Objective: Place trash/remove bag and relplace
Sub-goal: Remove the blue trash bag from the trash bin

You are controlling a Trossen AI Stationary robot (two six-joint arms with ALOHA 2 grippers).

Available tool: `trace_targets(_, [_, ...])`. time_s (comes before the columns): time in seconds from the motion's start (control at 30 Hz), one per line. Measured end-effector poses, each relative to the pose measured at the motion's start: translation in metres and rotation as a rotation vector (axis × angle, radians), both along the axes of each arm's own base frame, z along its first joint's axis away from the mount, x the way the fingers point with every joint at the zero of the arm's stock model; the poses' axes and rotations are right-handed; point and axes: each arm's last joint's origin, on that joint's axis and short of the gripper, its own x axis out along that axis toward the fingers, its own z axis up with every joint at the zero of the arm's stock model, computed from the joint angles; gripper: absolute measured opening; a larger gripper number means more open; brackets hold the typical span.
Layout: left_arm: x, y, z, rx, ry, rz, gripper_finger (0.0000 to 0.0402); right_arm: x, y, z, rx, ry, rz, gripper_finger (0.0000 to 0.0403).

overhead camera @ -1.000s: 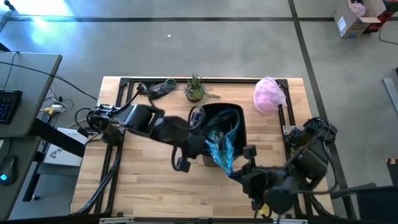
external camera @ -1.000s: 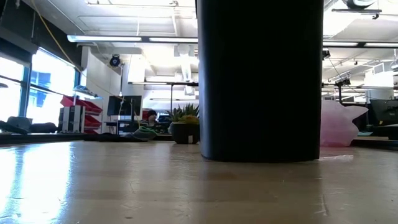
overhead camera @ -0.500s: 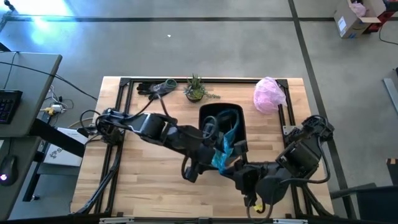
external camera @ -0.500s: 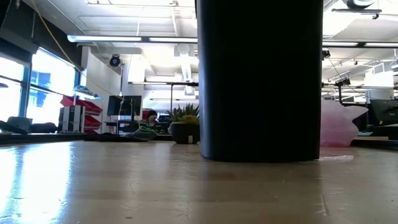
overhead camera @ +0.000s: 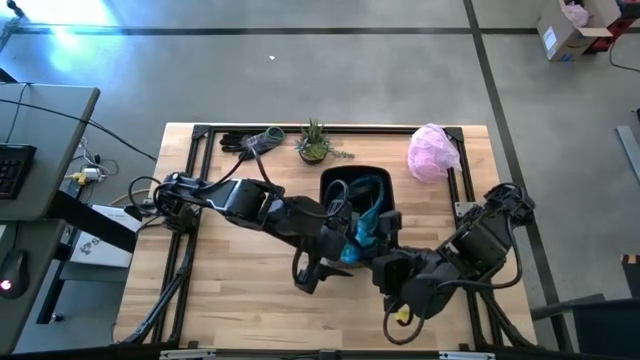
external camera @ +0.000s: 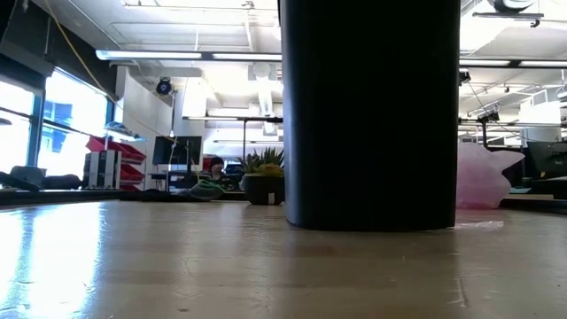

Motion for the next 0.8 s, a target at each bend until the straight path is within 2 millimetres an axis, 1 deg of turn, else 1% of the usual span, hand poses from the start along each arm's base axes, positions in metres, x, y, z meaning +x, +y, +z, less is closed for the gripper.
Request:
trace_targets(0.07, [0.0, -0.001, 0.0, 0.001, 0.0, 0.01, 0.0246, 0.0, -0.001, 0.001, -0.019, -0.013, -0.012, 0.0])
trace_targets(0.3, [0.001, 0.006, -0.003, 0.082, 0.006, 0.143, 0.0246, 0.001, 0.002, 0.006, -0.057, -0.08, -0.022, 0.0])
trace_targets(0.47, [0.006, 0.007, -0.011, 0.093, 0.041, 0.158, 0.0237, -0.005, 0.007, 0.009, -0.166, -0.141, -0.08, 0.0])
trace_targets(0.53, [0.005, 0.007, -0.013, 0.105, 0.058, 0.151, 0.0221, -0.008, 0.009, 0.011, -0.234, -0.175, -0.121, 0.0])
trace_targets(0.6, [0.005, 0.007, -0.013, 0.104, 0.057, 0.15, 0.0195, -0.012, 0.01, 0.013, -0.305, -0.216, -0.176, 0.0])
trace_targets(0.8, [0.005, 0.006, -0.012, 0.085, 0.059, 0.118, 0.0084, -0.019, 0.015, 0.019, -0.468, -0.308, -0.304, 0.0])
